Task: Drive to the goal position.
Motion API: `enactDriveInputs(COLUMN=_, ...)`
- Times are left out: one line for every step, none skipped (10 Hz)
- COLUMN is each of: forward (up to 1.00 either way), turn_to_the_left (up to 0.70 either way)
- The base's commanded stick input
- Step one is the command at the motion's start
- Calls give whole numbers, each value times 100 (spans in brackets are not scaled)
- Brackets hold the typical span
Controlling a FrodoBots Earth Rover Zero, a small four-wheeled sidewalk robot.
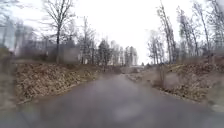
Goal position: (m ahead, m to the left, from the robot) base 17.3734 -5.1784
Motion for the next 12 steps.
enactDriveInputs(forward=100, turn_to_the_left=0)
enactDriveInputs(forward=100, turn_to_the_left=0)
enactDriveInputs(forward=100, turn_to_the_left=0)
enactDriveInputs(forward=100, turn_to_the_left=0)
enactDriveInputs(forward=100, turn_to_the_left=0)
enactDriveInputs(forward=100, turn_to_the_left=0)
enactDriveInputs(forward=100, turn_to_the_left=0)
enactDriveInputs(forward=100, turn_to_the_left=0)
enactDriveInputs(forward=100, turn_to_the_left=0)
enactDriveInputs(forward=100, turn_to_the_left=0)
enactDriveInputs(forward=100, turn_to_the_left=0)
enactDriveInputs(forward=100, turn_to_the_left=0)
